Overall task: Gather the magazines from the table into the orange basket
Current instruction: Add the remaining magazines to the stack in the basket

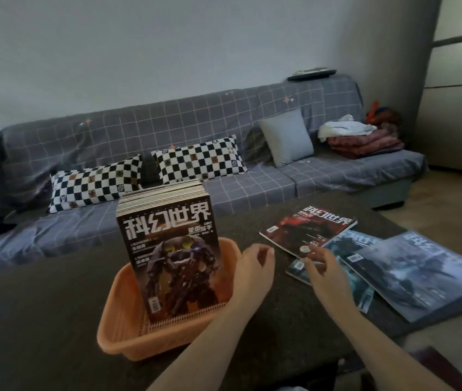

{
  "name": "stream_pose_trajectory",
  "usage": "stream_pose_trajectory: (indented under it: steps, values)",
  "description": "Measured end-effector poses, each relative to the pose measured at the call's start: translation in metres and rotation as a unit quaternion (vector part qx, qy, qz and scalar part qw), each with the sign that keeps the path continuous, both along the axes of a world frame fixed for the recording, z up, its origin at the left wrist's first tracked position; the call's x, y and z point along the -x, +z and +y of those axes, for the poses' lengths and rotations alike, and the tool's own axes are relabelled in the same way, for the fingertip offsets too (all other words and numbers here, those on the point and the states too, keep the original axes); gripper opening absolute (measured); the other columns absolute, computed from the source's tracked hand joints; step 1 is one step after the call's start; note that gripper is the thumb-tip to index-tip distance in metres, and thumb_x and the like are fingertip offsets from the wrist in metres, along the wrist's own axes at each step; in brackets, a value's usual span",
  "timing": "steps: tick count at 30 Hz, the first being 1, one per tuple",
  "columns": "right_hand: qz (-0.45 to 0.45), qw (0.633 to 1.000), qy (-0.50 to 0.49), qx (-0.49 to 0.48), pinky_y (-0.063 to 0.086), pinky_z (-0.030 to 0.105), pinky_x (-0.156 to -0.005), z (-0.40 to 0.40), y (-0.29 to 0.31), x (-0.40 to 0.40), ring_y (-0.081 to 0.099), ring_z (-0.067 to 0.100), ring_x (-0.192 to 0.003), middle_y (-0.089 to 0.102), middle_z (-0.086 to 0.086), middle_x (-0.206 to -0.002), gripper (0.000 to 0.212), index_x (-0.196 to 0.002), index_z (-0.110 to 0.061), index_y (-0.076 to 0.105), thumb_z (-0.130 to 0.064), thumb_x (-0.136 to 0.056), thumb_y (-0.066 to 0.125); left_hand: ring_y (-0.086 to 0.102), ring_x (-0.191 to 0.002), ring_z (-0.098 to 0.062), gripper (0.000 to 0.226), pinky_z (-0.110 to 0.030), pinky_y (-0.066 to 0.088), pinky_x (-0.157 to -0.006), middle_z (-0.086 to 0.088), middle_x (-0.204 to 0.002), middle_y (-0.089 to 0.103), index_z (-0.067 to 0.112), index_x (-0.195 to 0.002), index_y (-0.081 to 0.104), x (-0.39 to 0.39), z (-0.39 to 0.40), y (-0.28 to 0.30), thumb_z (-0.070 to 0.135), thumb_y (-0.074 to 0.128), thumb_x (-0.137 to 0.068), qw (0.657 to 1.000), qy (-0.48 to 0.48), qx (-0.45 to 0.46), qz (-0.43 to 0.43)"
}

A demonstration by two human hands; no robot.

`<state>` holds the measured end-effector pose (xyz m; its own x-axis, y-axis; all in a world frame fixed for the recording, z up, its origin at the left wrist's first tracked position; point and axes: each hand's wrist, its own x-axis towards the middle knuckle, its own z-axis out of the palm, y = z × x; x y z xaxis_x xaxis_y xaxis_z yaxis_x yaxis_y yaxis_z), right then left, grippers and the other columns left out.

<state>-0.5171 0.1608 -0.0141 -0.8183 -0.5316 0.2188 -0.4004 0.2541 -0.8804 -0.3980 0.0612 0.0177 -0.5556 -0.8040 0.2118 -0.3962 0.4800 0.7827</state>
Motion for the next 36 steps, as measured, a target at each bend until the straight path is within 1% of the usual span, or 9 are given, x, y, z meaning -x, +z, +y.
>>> stream_pose_trajectory:
  steps: [4,7,10,16,21,28,30,32,36]
  values:
    - [-0.007,0.999,-0.041,-0.034,0.052,0.028,-0.072,0.001,-0.021,0.036,0.059,0.006,-0.086,0.063,-0.003,-0.106,0.036,-0.123,-0.023,0.052,-0.034,-0.09,0.057,0.055,-0.082,0.0,0.011,-0.01,0.034,-0.063,0.014,-0.093,0.058,0.031,-0.097,0.06,0.065,-0.014,-0.011,0.036,0.05,-0.096,0.997,-0.025,0.025,-0.064]
    - [0.007,0.994,-0.075,-0.08,0.052,0.036,-0.087,-0.009,-0.037,0.057,0.058,0.012,-0.103,0.061,0.0,-0.117,0.041,-0.125,-0.021,0.053,-0.038,-0.088,0.058,0.056,-0.09,-0.007,0.025,-0.03,0.048,-0.086,0.003,-0.106,0.064,0.02,-0.109,0.062,0.106,-0.033,-0.022,0.037,0.049,-0.096,0.992,-0.032,0.007,-0.119]
    - [0.007,0.989,-0.098,-0.11,0.048,0.035,-0.093,-0.027,-0.05,0.076,0.055,0.014,-0.11,0.059,0.001,-0.123,0.047,-0.128,-0.02,0.051,-0.044,-0.088,0.055,0.058,-0.103,-0.015,0.03,-0.043,0.044,-0.099,0.0,-0.115,0.063,0.019,-0.114,0.06,0.139,-0.057,-0.035,0.04,0.048,-0.096,0.985,-0.021,0.005,-0.169]
    - [0.119,0.958,-0.142,-0.218,0.039,0.034,-0.094,-0.063,-0.065,0.099,0.048,0.02,-0.114,0.057,0.0,-0.126,0.059,-0.13,-0.02,0.049,-0.061,-0.09,0.034,0.024,-0.143,-0.028,0.056,-0.057,0.014,-0.115,-0.008,-0.151,0.037,0.017,-0.141,0.043,0.193,-0.107,-0.064,0.048,0.044,-0.095,0.958,-0.01,0.035,-0.284]
    - [0.163,0.942,-0.166,-0.241,0.037,0.035,-0.092,-0.074,-0.079,0.106,0.046,0.022,-0.112,0.054,0.001,-0.126,0.059,-0.125,-0.021,0.052,-0.063,-0.089,0.032,-0.002,-0.148,-0.029,0.083,-0.055,-0.009,-0.114,-0.013,-0.161,0.006,0.014,-0.153,0.016,0.219,-0.137,-0.088,0.064,0.038,-0.09,0.938,-0.011,0.059,-0.342]
    - [0.099,0.959,-0.16,-0.213,0.034,0.034,-0.099,-0.069,-0.078,0.108,0.043,0.022,-0.118,0.051,0.004,-0.129,0.057,-0.127,-0.014,0.051,-0.056,-0.088,0.046,0.028,-0.137,-0.036,0.105,-0.046,0.024,-0.11,-0.018,-0.148,0.031,0.012,-0.143,0.037,0.217,-0.135,-0.077,0.074,0.067,-0.064,0.94,0.076,0.029,-0.332]
    - [0.066,0.967,-0.159,-0.185,0.035,0.034,-0.1,-0.064,-0.075,0.107,0.043,0.021,-0.118,0.052,0.004,-0.128,0.051,-0.125,-0.014,0.054,-0.048,-0.087,0.054,0.044,-0.127,-0.033,0.092,-0.039,0.041,-0.092,-0.016,-0.14,0.043,0.009,-0.136,0.044,0.207,-0.132,-0.068,0.061,0.075,-0.067,0.944,0.101,-0.005,-0.315]
    - [0.048,0.972,-0.153,-0.171,0.036,0.033,-0.1,-0.058,-0.072,0.102,0.045,0.021,-0.117,0.054,0.004,-0.127,0.046,-0.122,-0.014,0.057,-0.042,-0.086,0.059,0.057,-0.114,-0.03,0.072,-0.033,0.043,-0.073,-0.014,-0.131,0.055,0.008,-0.13,0.048,0.191,-0.128,-0.059,0.045,0.077,-0.075,0.95,0.09,-0.035,-0.298]
    - [0.016,0.977,-0.135,-0.167,0.038,0.035,-0.098,-0.041,-0.066,0.085,0.046,0.023,-0.117,0.055,0.005,-0.126,0.04,-0.117,-0.013,0.061,-0.035,-0.084,0.065,0.059,-0.108,-0.028,0.059,-0.034,0.047,-0.074,-0.013,-0.125,0.059,0.008,-0.13,0.047,0.155,-0.114,-0.043,0.034,0.072,-0.083,0.965,0.056,-0.065,-0.246]
